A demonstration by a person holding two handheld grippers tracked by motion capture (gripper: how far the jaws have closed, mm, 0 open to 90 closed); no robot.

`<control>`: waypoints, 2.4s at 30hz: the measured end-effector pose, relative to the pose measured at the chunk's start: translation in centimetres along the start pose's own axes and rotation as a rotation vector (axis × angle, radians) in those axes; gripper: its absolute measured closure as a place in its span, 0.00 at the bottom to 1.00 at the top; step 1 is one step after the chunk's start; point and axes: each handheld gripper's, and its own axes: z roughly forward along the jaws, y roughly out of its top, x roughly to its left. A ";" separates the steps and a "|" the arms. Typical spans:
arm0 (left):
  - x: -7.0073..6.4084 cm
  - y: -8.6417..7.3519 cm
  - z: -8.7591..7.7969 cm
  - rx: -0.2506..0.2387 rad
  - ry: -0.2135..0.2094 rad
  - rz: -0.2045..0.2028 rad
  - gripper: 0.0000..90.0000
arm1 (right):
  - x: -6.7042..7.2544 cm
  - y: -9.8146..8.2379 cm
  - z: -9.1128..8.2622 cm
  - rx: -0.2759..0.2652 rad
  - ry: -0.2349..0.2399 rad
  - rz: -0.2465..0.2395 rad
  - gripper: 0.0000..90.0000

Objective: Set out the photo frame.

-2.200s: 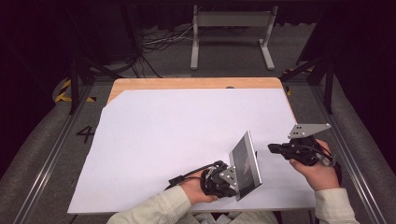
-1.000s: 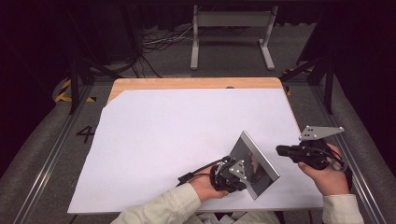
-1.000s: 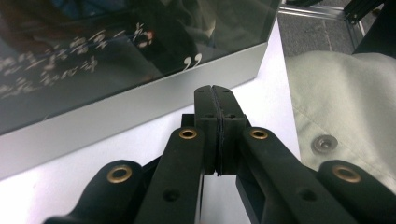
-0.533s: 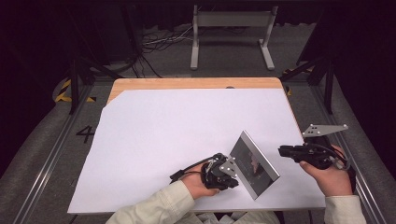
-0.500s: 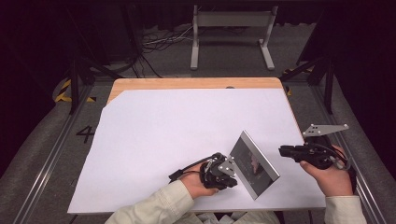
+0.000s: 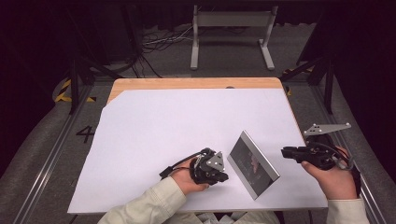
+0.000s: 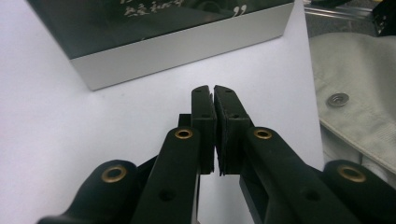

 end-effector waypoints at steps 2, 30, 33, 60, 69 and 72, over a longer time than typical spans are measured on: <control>0.2 -0.2 -0.4 -0.006 0.010 -0.003 0.97 | 0.1 0.0 -0.1 0.005 -0.005 0.007 0.89; 1.2 -2.6 -3.0 -0.023 0.066 -0.061 0.96 | 1.2 3.0 -0.4 0.177 -0.019 0.040 0.85; 1.4 -2.6 -3.0 -0.024 0.066 -0.063 0.96 | 1.2 3.3 -0.3 0.203 -0.020 0.046 0.85; 1.6 -3.0 -2.6 -0.008 0.080 -0.085 0.92 | 4.0 5.9 -0.6 0.209 0.018 0.004 0.80; 1.7 -3.0 -2.6 -0.010 0.080 -0.081 0.92 | 5.0 6.4 -0.7 0.194 0.028 0.013 0.77; 1.7 -3.0 -2.5 -0.005 0.079 -0.081 0.92 | 5.2 6.5 -0.7 0.195 0.032 0.011 0.77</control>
